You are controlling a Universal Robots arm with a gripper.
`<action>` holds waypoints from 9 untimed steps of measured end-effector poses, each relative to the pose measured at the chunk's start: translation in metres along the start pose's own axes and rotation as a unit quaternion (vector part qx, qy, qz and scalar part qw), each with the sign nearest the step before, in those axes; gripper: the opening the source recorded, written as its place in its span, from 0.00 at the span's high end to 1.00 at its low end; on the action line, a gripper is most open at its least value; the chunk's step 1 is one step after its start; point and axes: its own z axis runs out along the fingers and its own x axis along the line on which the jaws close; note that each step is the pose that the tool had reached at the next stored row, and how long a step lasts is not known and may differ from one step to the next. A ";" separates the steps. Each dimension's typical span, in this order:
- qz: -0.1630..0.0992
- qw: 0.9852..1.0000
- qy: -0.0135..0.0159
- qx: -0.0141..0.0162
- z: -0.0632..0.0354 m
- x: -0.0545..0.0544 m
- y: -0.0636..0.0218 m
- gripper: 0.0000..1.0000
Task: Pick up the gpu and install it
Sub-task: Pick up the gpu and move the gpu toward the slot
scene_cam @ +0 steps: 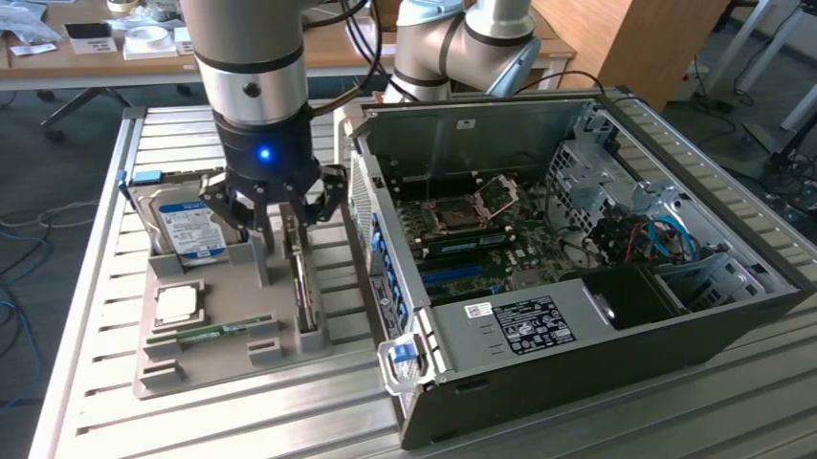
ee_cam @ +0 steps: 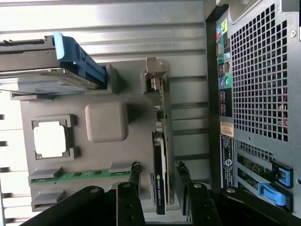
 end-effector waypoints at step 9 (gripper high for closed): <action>0.000 1.000 0.000 0.000 0.0063 -0.001 0.0000 0.57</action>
